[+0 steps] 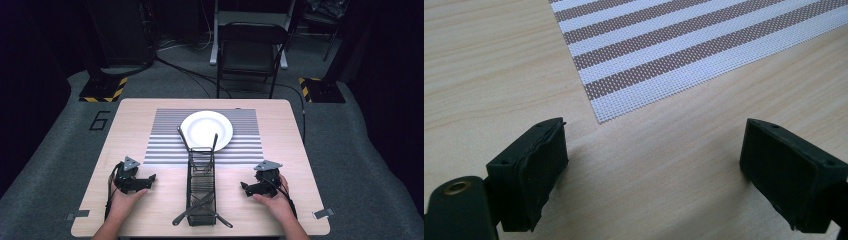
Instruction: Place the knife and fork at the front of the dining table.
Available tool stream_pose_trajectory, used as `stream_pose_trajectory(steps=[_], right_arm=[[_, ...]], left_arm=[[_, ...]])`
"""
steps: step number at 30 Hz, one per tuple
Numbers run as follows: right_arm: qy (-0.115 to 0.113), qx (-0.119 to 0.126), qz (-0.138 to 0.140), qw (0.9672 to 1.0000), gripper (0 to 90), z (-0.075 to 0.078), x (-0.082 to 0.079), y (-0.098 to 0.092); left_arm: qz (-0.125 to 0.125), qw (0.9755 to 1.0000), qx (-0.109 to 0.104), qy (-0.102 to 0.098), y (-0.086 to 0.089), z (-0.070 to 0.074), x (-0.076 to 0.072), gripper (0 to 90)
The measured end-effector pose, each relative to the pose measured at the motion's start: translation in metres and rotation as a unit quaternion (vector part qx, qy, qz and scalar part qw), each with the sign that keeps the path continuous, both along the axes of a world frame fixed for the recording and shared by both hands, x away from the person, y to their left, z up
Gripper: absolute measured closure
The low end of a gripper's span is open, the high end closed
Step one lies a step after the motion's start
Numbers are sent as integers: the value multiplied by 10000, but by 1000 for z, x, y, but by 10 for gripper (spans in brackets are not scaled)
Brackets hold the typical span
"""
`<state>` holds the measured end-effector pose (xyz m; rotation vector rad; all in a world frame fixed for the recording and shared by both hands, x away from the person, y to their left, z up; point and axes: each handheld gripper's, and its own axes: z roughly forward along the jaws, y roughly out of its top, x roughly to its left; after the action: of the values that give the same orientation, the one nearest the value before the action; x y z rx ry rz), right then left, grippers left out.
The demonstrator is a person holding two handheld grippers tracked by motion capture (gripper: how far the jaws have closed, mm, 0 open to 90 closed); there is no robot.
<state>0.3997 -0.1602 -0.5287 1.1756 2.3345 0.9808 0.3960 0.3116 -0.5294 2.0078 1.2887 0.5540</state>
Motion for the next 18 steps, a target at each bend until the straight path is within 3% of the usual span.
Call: stream_pose_trajectory(steps=[18], right_arm=[[8,-10,-124,9999,0,0,-1,2]], left_arm=[[-114,9999,9,12,-5,0,0,81]])
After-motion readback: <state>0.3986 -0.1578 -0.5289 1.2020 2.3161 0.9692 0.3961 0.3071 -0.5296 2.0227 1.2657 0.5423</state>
